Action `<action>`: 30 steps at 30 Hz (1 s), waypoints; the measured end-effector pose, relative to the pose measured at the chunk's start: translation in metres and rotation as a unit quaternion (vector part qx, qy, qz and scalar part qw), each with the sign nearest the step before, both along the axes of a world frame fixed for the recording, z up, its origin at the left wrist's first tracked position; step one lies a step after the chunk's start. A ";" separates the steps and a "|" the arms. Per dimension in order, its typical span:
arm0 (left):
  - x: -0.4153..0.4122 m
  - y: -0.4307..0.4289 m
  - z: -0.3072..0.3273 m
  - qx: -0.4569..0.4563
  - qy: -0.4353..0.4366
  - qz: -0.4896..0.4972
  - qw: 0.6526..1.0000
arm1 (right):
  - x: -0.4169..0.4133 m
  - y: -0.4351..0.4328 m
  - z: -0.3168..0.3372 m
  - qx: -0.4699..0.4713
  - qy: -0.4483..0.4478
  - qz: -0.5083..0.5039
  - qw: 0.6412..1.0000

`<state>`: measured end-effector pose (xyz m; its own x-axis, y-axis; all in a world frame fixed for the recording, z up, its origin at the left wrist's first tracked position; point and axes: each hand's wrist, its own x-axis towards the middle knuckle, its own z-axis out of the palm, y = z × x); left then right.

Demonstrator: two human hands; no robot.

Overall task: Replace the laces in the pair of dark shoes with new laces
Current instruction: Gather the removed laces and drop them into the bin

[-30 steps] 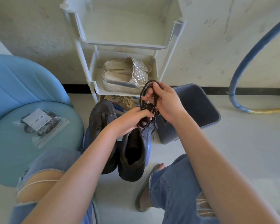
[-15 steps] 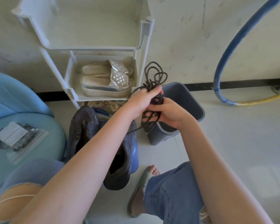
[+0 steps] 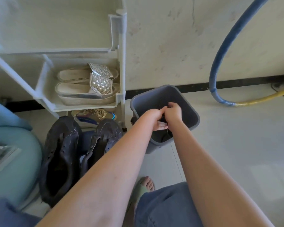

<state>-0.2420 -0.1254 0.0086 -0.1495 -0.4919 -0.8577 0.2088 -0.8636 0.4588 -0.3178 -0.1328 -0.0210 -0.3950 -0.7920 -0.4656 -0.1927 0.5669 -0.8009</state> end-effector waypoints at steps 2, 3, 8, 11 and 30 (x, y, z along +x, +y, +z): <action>-0.002 0.002 -0.001 -0.063 -0.111 -0.069 0.989 | -0.003 0.003 -0.006 0.063 -0.023 0.093 0.993; 0.001 0.001 -0.005 -0.079 -0.166 -0.098 0.978 | -0.006 0.006 -0.008 0.078 -0.005 0.126 0.989; 0.033 0.015 -0.012 -0.148 -0.217 -0.158 0.952 | 0.000 0.005 0.003 0.145 0.137 0.230 0.953; 0.064 0.040 -0.005 -0.202 -0.197 -0.147 0.948 | 0.017 0.008 0.007 0.096 0.145 0.275 0.945; 0.393 0.198 -0.017 -0.084 -0.559 -0.136 0.813 | 0.278 0.096 0.022 -0.071 0.396 0.685 0.607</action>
